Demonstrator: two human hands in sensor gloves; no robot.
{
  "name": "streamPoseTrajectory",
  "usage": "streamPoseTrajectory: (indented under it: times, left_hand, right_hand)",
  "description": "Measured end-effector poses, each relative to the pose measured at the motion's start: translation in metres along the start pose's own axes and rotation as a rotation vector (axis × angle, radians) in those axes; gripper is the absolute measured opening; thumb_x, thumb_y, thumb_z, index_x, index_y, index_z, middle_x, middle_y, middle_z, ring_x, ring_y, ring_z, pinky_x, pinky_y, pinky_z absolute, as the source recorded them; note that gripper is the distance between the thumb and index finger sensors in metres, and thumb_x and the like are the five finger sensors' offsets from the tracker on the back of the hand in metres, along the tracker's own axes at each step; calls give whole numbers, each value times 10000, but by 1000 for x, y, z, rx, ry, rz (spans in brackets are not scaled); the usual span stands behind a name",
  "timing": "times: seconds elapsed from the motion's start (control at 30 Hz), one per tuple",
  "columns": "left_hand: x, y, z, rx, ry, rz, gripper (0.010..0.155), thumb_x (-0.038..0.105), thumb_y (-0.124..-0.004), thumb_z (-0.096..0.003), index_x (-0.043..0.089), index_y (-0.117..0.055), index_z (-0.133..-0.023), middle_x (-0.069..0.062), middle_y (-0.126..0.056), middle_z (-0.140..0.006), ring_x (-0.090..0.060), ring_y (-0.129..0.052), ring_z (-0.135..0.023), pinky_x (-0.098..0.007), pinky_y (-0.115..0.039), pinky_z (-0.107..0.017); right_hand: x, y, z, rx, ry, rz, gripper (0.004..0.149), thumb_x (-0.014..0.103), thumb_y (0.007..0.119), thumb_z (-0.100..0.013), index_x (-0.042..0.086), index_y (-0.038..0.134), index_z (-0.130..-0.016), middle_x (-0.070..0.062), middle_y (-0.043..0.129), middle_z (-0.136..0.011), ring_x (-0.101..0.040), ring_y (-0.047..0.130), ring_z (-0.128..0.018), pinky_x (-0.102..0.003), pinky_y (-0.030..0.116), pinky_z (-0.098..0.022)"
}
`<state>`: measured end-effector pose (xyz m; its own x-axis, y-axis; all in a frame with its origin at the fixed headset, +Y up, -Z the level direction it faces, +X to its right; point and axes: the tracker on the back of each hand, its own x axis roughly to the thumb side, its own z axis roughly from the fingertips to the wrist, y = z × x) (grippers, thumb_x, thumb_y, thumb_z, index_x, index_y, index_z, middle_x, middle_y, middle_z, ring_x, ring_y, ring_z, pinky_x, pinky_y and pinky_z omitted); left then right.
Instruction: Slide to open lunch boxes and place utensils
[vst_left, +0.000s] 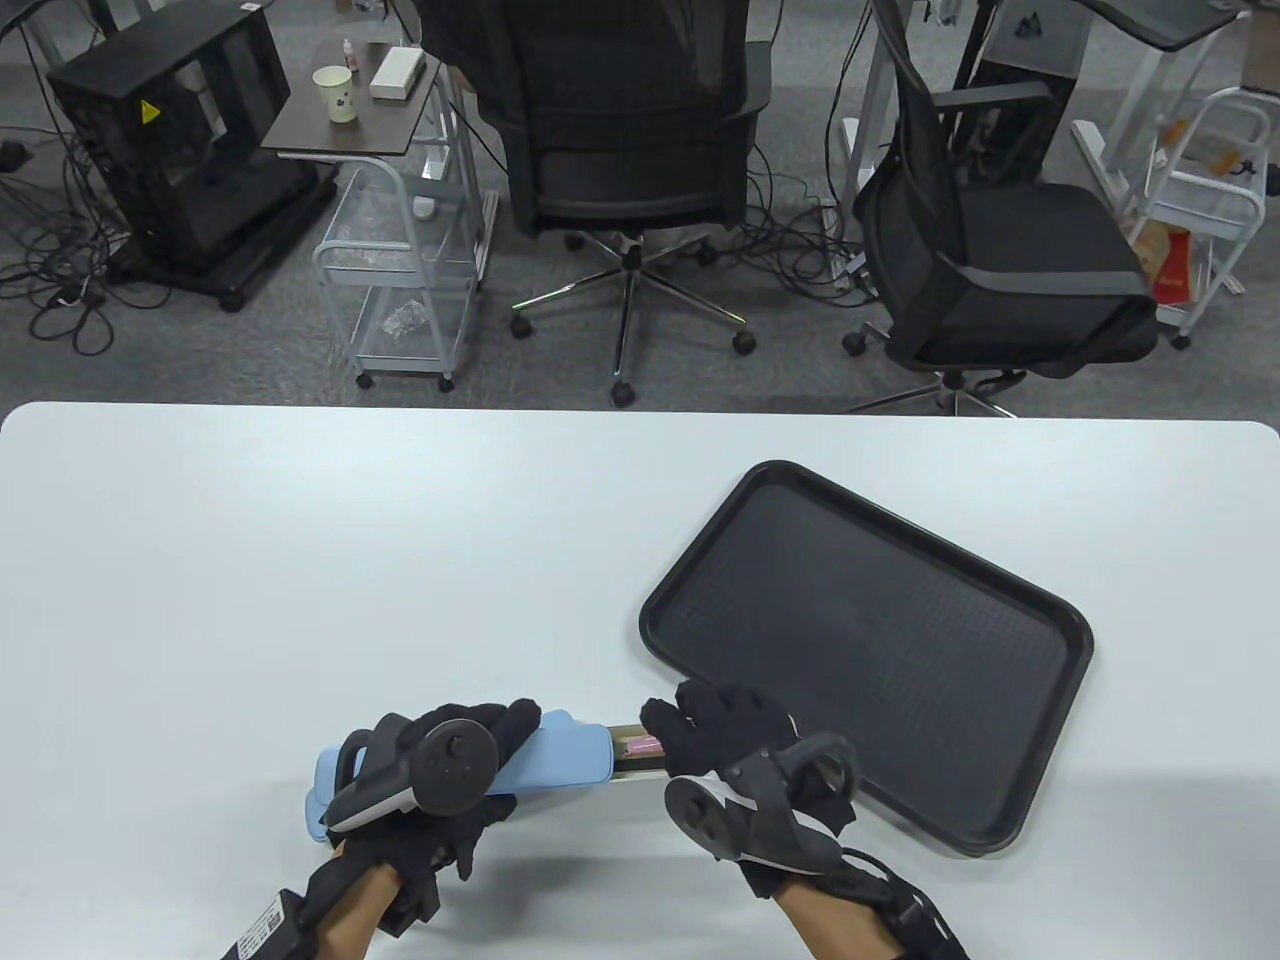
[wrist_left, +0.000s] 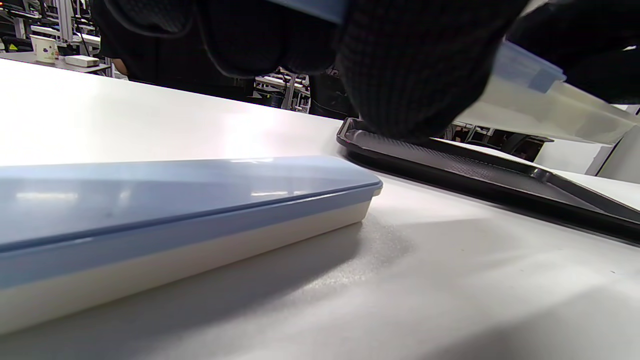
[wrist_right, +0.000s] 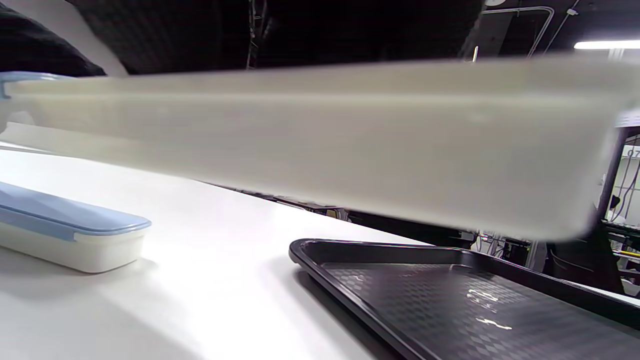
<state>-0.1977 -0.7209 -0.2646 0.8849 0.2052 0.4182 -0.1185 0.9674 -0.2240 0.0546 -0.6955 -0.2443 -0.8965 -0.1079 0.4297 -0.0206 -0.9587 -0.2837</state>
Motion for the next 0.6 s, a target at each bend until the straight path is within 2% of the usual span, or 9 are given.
streamPoseTrajectory:
  times: [0.23, 0.6]
  left_hand:
    - [-5, 2, 0, 6, 13, 17, 837, 374, -904, -389, 273, -410, -1057, -53, -556, -1049, -340, -639, -914, -628, -499, -705]
    - [-25, 4, 0, 13, 87, 43, 837, 367, -909, -387, 276, -414, -1056, -63, -555, -1050, -339, -634, -917, -627, -489, -711]
  right_hand:
    - [-12, 0, -1, -4, 38, -36, 525, 480, 771, -470, 372, 667, -974, -70, 653, -1025, -328, 753, -889, -535, 655, -663]
    - [-58, 11, 0, 92, 204, -180, 697, 592, 709, -463, 337, 476, -1068, -150, 505, -1106, -411, 617, -987, -580, 587, -689]
